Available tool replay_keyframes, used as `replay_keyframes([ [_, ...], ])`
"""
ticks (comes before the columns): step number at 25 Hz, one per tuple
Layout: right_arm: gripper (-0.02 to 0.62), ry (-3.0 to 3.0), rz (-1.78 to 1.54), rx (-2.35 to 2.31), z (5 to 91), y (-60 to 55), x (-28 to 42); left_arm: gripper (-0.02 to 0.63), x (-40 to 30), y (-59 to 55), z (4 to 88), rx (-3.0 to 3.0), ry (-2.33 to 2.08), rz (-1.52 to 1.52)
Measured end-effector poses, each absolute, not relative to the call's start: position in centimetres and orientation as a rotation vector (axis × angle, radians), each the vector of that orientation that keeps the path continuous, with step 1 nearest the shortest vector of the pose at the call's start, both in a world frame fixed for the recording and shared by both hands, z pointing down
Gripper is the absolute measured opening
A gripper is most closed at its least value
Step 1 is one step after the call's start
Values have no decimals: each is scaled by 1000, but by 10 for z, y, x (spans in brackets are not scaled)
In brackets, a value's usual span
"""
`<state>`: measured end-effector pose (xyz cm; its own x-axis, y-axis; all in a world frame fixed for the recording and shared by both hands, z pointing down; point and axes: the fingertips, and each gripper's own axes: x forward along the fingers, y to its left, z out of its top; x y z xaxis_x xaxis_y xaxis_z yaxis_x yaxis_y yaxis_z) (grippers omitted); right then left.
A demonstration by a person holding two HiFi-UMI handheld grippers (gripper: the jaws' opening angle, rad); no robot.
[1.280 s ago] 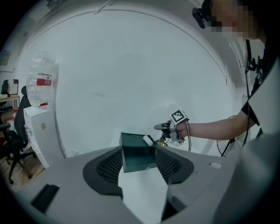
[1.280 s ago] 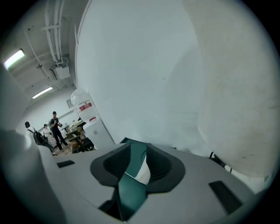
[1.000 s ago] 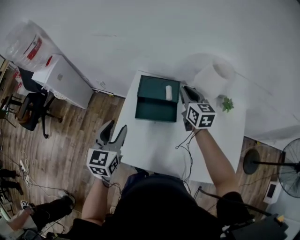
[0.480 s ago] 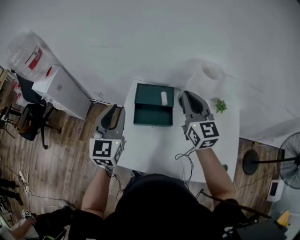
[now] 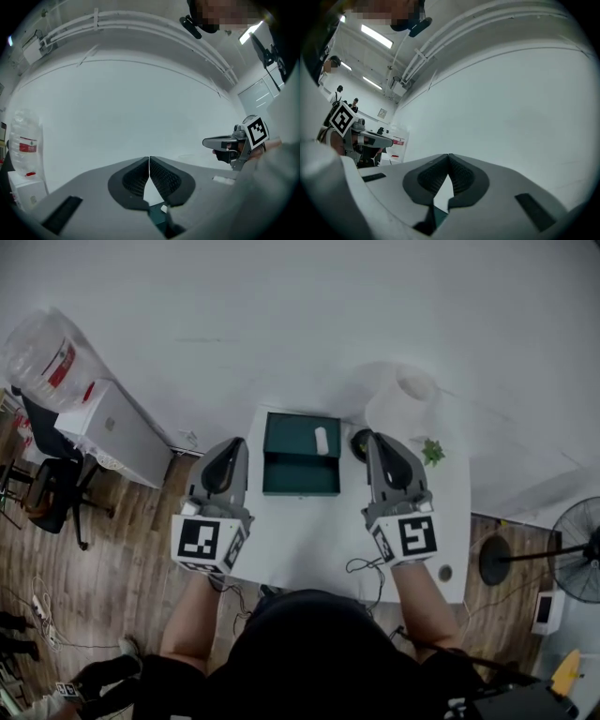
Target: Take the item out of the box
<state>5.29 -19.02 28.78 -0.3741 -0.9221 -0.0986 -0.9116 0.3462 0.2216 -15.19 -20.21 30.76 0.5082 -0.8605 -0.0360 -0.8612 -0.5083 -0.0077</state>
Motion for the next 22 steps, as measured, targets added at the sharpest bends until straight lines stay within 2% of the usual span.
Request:
replay_keyframes([
  [5, 5, -2528, -353, 1768, 289, -182, 54, 9, -156, -208, 299, -2707, 1518, 128],
  [22, 5, -2495, -247, 1830, 311, -178, 71, 9, -153, -211, 331, -2781, 1503, 54],
])
